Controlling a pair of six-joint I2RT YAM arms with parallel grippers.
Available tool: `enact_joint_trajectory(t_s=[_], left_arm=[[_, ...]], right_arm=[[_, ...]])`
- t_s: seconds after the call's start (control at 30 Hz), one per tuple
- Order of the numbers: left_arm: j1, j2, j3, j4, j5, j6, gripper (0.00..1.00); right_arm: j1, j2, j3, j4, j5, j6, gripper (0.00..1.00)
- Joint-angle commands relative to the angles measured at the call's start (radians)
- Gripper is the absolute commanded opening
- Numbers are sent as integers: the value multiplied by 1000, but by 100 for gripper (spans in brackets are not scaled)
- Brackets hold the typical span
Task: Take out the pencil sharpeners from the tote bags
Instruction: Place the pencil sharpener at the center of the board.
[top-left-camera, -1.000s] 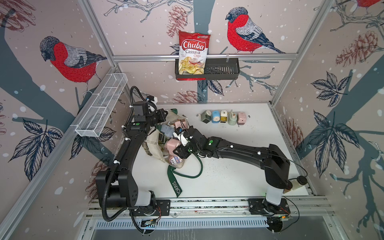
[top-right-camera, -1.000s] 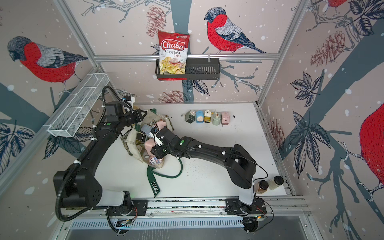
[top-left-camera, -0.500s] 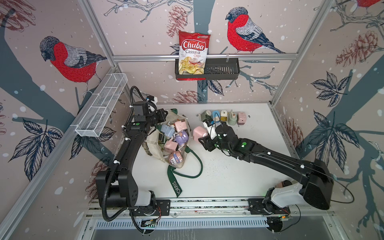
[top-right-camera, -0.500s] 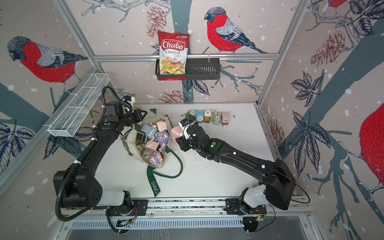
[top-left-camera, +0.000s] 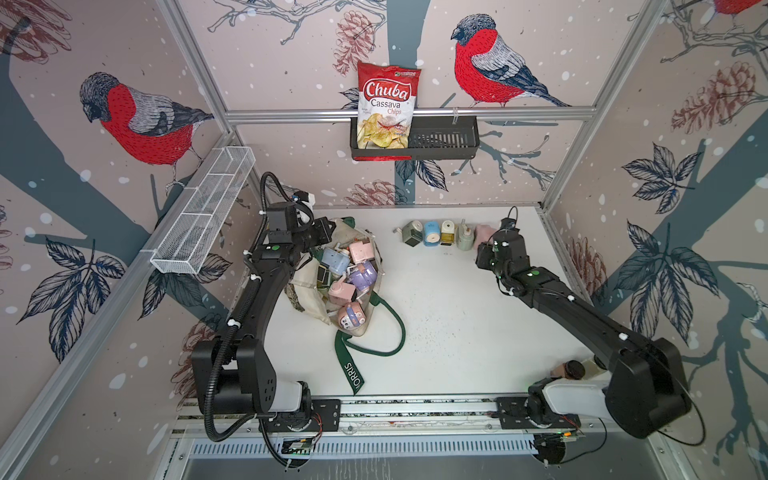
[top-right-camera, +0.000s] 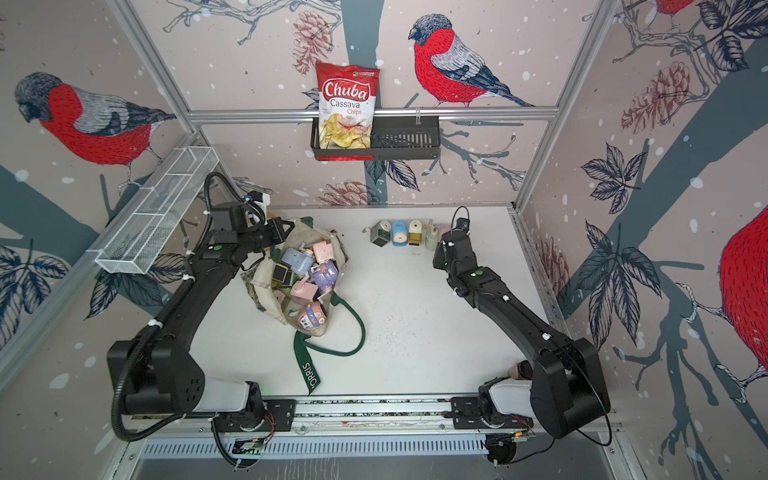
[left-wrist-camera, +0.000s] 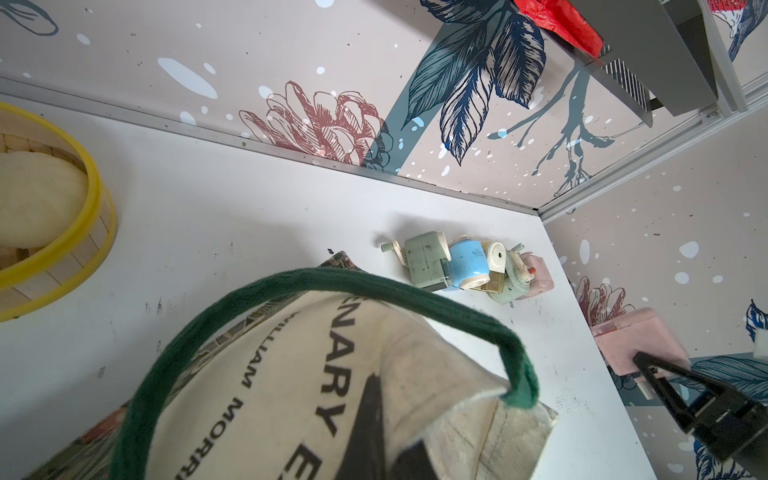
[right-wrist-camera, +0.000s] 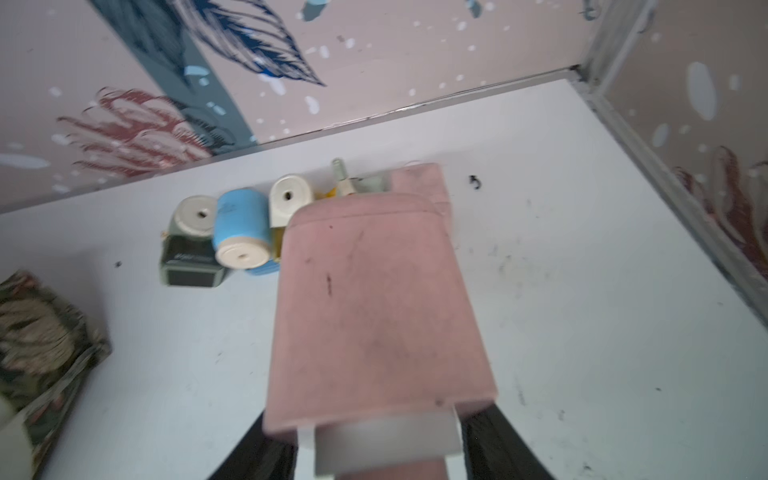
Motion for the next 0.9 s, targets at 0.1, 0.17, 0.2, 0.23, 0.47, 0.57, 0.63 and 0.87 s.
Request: enact_joint_trajectory(t_s=[0.1,0.17,0.2,0.23,0.47,0.57,0.63,0.87], left_arm=[[-3,-1,10,62,8,4,0],[-3,0,10,64,11,1,0],[-4,1,11,63,11,2,0],[-4,2,10,64,12,2,0],[-3,2,10,63,13,2,0],[-4,3,10,65,11,1,0],[-4,5,10,65,13,1,0],[-4,7,10,65,13,2,0]], right_arm=[[-164,76,18,36,14,42,38],[-203,114,35,43,0,38,38],[-217,137,46,49,-2,34,38],[-233,161,59,57,-7,26,38],[-317,366,189,81,-62,-31,38],[-324,461,270,55,-80,-59,38],[-324,505,298,71,-111,-79,38],[-322,615,384,92,-131,-121,38]])
